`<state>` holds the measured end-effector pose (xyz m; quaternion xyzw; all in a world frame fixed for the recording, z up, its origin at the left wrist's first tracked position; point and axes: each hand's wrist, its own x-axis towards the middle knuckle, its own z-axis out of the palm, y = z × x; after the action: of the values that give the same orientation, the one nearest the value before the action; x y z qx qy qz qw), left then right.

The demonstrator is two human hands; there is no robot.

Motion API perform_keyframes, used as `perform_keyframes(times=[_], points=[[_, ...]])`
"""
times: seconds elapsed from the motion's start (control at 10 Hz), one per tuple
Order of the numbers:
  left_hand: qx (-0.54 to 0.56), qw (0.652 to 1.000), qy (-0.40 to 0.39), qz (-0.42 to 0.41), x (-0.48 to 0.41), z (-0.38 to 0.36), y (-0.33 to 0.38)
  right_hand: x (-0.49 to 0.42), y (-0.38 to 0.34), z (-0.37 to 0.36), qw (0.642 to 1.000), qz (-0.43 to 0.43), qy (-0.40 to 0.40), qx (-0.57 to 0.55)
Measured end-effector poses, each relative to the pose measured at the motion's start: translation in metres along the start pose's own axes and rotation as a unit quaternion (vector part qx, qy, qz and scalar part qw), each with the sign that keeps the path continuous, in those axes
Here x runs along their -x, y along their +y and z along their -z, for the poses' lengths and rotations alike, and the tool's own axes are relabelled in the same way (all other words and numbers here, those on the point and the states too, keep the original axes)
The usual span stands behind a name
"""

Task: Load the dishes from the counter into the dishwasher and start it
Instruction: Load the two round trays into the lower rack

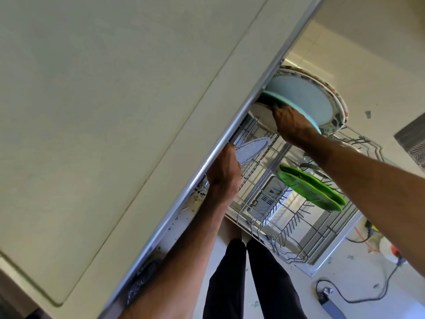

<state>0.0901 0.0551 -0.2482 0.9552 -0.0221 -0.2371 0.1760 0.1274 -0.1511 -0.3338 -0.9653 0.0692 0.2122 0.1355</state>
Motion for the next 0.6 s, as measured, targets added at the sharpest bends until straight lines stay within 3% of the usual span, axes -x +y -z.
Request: perform_keyframes(times=[0.2, 0.3, 0.4, 0.6], points=[[0.004, 1.000, -0.015, -0.018, -0.001, 0.004, 0.001, 0.024, 0.004, -0.017, 0.996, 0.056, 0.066, -0.023], [-0.008, 0.998, -0.043, -0.036, -0.002, 0.004, 0.012, 0.053, -0.013, -0.022, 0.982, 0.076, 0.074, -0.154], [-0.057, 0.996, -0.015, -0.060, -0.012, -0.004, 0.009, 0.078, -0.020, -0.031, 0.977, 0.056, -0.022, -0.206], [-0.046, 0.992, -0.019, -0.119, -0.028, -0.024, 0.027, 0.094, -0.001, -0.037, 0.995, -0.023, 0.009, -0.098]])
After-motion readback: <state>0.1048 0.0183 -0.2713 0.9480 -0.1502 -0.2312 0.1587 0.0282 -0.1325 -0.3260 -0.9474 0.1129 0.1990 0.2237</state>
